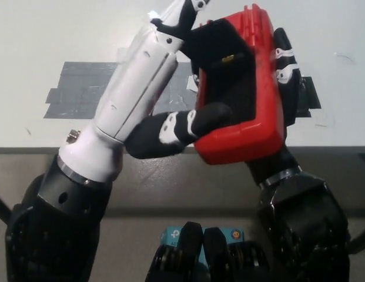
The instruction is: The robot first picks the multimeter with right hand and then unfolds the black stand on the back of it using left hand
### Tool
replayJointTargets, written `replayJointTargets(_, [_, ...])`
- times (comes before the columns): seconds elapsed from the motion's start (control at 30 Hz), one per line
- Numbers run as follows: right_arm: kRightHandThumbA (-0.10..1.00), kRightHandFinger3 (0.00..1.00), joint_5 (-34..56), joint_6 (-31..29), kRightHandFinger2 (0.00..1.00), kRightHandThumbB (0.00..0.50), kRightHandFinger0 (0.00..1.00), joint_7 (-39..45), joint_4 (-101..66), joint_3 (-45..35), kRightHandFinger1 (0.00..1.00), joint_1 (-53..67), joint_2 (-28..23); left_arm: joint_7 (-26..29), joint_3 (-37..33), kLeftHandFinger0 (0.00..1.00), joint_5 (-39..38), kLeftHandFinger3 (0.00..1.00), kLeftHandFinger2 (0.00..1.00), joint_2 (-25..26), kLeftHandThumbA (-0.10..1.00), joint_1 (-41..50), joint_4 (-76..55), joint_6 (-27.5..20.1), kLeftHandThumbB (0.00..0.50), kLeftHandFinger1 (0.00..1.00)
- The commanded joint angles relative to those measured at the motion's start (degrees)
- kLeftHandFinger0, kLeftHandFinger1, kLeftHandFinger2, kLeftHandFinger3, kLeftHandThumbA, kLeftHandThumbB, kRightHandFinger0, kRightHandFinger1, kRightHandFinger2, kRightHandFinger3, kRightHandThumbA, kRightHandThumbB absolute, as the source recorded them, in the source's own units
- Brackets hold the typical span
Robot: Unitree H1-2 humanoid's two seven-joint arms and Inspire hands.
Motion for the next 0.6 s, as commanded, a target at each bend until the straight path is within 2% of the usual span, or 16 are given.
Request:
replayJointTargets(0.0, [-0.1,1.0,1.0,-1.1,0.86,0.108,0.0,2.1,-1.1,-1.4,0.41,-5.5,0.9,-2.2,-1.2,1.0,-1.2,1.0,1.0,0.4,1.0,-0.2,-2.1,-0.6,0.407,1.0])
replayJointTargets(0.03, [-0.1,1.0,0.2,-1.1,0.84,0.112,0.0,2.2,-1.4,-1.6,0.38,-6.0,0.9,-2.3,-1.6,1.0,-1.4,1.0,1.0,0.4,1.0,0.0,-2.1,-0.8,0.406,1.0])
replayJointTargets(0.07, [-0.1,1.0,0.4,-0.9,0.83,0.074,0.0,3.2,-1.3,-1.8,0.36,-6.5,0.7,-2.4,-1.7,1.0,-1.8,1.0,1.0,0.1,1.0,0.2,-2.1,-0.7,0.408,1.0])
replayJointTargets(0.1, [-0.1,1.0,-0.4,-0.7,0.79,0.081,0.0,2.6,-1.4,-1.8,0.34,-7.3,0.4,-2.6,-2.1,1.0,-1.6,1.0,1.0,0.0,1.0,0.4,-2.2,-0.5,0.413,1.0])
replayJointTargets(0.13, [-0.09,0.9,-0.8,-0.5,0.77,0.09,0.0,2.2,-1.4,-1.9,0.32,-7.6,0.2,-2.6,-2.2,1.0,-1.3,1.0,1.0,0.0,1.0,0.6,-2.2,-0.5,0.418,1.0])
replayJointTargets(0.17, [-0.05,0.62,-1.9,-0.1,0.72,0.091,0.0,1.9,-1.5,-1.8,0.28,-8.1,-0.3,-2.4,-2.6,1.0,-0.7,1.0,1.0,-0.2,1.0,0.9,-2.1,-0.8,0.419,1.0])
replayJointTargets(0.2, [-0.03,0.54,-2.8,0.2,0.69,0.087,0.0,2.1,-1.5,-1.6,0.26,-8.5,-0.7,-2.3,-2.7,1.0,-0.5,1.0,1.0,-0.1,1.0,1.0,-2.0,-1.2,0.419,1.0])
replayJointTargets(0.27, [-0.04,0.58,-3.0,-0.1,0.66,0.081,0.0,2.7,-1.2,-1.9,0.21,-9.3,-0.9,-1.9,-3.1,1.0,0.0,1.0,1.0,-0.4,1.0,1.7,-1.7,-1.7,0.421,1.0])
replayJointTargets(0.3, [-0.04,0.68,-3.1,-0.1,0.67,0.078,0.0,2.6,-1.1,-2.0,0.21,-9.7,-1.1,-1.8,-3.3,1.0,0.3,1.0,1.0,-0.5,1.0,2.0,-1.6,-2.0,0.418,1.0])
replayJointTargets(0.33, [-0.03,0.77,-3.9,0.1,0.7,0.109,0.0,1.7,-1.3,-1.9,0.24,-10.3,-1.4,-1.5,-3.4,1.0,-0.3,1.0,1.0,-0.7,1.0,2.5,-1.3,-2.8,0.402,1.0])
replayJointTargets(0.37, [-0.02,0.78,-4.0,0.1,0.7,0.107,0.0,1.6,-1.3,-1.9,0.24,-10.3,-1.4,-1.5,-3.4,1.0,-0.4,1.0,1.0,-0.7,1.0,2.6,-1.2,-2.9,0.402,1.0])
replayJointTargets(0.4, [-0.06,0.72,-4.5,-0.8,0.65,0.134,0.0,-0.5,-1.7,-2.6,0.19,-11.0,-0.7,-1.4,-3.6,1.0,-0.2,1.0,1.0,-0.8,1.0,3.1,-0.9,-3.6,0.39,1.0])
replayJointTargets(0.5, [-0.06,0.69,-6.8,-0.9,0.62,0.188,0.0,-6.8,-2.6,-3.3,0.17,-13.5,0.0,-1.1,-3.7,1.0,0.4,1.0,1.0,-0.8,1.0,3.8,-0.6,-4.4,0.386,1.0])
replayJointTargets(0.57, [-0.08,0.7,-8.4,-1.5,0.69,0.179,0.01,-9.8,-2.9,-4.0,0.28,-15.5,0.9,-0.2,-3.9,1.0,0.7,1.0,1.0,-1.3,1.0,4.8,-0.1,-5.9,0.382,1.0])
